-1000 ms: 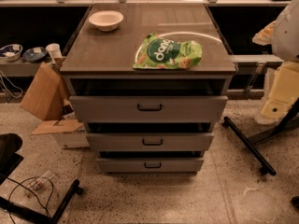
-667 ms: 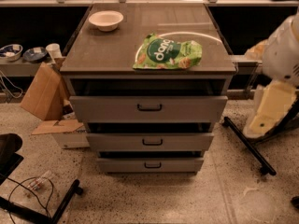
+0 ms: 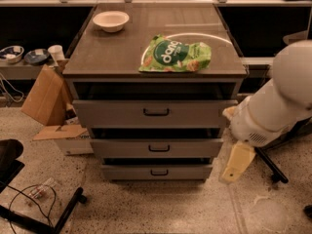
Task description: Open bottom drawer
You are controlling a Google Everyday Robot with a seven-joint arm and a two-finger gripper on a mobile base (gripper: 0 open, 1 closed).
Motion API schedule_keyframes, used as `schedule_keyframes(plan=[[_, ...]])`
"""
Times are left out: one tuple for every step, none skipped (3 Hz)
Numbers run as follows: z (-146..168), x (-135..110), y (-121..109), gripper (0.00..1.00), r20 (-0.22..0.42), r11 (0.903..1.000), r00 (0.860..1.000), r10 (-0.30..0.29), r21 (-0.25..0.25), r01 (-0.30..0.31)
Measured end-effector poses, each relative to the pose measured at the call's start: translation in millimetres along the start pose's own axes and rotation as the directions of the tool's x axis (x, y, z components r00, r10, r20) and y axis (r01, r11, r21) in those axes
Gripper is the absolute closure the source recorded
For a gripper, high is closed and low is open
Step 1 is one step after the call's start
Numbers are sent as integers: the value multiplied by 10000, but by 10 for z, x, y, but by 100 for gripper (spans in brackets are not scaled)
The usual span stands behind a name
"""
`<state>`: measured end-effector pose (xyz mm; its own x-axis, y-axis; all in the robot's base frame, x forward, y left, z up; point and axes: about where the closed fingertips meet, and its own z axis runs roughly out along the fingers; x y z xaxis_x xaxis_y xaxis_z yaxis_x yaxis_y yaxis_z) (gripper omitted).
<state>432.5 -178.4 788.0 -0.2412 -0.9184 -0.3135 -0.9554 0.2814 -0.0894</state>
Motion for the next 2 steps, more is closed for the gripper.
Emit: schedule_keyframes(plan=[[621,131,48,0,-723,9995,9974,-63,-310,40],[1065,357,79,0,-1713,9996,9848,277,-65,-292]])
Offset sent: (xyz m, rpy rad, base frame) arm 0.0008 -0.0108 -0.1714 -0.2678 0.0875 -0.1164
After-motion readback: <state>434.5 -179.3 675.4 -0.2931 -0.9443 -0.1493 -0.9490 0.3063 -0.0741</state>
